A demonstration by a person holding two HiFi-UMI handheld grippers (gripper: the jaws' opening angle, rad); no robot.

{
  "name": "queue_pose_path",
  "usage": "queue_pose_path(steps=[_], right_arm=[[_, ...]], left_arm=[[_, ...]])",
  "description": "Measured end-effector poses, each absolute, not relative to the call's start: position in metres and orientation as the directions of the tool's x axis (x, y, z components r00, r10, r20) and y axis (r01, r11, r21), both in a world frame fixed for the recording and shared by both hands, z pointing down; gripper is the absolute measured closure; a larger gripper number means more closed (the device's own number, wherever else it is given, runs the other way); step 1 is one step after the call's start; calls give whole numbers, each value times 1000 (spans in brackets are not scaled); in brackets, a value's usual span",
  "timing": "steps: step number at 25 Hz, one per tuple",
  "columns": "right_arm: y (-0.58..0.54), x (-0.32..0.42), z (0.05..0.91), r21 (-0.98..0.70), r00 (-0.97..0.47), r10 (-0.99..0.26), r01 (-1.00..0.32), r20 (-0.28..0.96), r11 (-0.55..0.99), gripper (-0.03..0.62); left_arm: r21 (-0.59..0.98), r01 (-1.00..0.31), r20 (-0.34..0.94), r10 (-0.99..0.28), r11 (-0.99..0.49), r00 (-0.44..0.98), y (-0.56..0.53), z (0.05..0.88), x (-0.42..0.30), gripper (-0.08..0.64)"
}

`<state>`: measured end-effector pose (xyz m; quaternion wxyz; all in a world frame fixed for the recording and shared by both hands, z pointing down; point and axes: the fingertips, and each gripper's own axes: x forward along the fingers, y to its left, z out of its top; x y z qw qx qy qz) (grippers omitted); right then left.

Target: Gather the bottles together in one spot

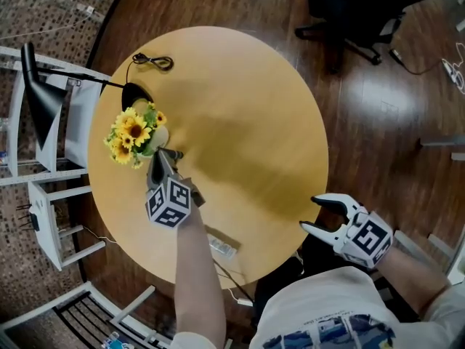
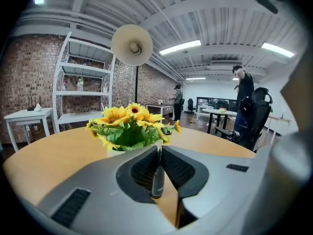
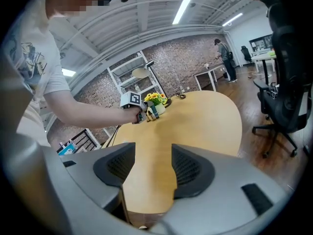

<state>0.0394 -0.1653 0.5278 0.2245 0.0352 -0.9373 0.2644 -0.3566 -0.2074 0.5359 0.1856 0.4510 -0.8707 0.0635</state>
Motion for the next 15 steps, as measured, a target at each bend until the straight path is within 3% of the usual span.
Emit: queue_pose_path(steps=[15], right_arm=[[-165, 33, 533, -487, -882, 82, -177, 465, 855, 337]], left_arm=[[53, -798, 357, -758, 601, -547, -208, 545, -355, 531]])
